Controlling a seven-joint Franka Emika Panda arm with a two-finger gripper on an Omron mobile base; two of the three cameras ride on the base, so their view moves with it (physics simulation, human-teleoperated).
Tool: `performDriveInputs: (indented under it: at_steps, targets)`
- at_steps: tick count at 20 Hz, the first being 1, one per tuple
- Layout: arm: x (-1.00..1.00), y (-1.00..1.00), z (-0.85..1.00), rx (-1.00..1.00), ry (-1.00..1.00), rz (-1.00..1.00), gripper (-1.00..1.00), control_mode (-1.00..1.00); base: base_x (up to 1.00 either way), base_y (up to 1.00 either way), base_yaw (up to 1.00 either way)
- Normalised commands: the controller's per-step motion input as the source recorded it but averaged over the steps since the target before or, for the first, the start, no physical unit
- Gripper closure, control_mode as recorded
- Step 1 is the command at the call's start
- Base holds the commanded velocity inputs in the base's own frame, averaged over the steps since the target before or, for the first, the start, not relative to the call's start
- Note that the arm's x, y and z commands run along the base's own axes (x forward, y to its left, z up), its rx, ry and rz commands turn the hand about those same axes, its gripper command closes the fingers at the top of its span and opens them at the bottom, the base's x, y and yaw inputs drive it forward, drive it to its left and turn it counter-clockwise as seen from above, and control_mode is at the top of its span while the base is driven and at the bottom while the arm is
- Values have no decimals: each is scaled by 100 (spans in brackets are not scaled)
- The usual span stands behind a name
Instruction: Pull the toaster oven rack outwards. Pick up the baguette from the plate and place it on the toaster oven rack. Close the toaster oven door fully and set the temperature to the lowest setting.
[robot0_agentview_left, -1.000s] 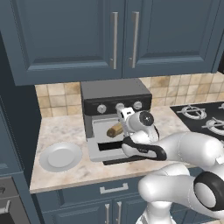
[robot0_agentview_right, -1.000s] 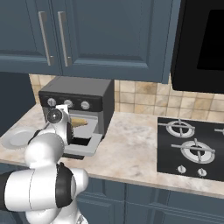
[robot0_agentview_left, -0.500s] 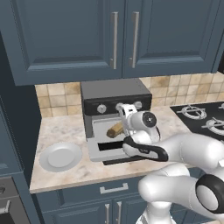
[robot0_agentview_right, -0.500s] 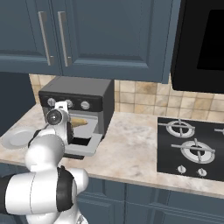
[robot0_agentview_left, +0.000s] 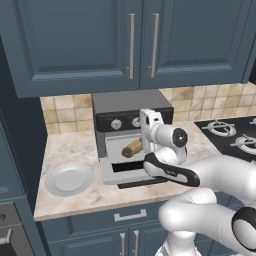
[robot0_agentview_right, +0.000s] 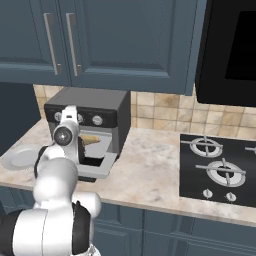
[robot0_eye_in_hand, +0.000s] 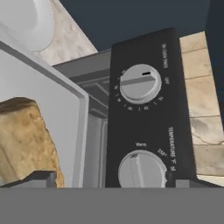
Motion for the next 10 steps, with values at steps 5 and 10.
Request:
performDriveInputs:
  at_steps: [5,10]
  targets:
    - [-12,0,51,0,7,2,-100,-100,0,0,0]
    - [-11,0,51,-8,29,2,-100,-100,0,0,0]
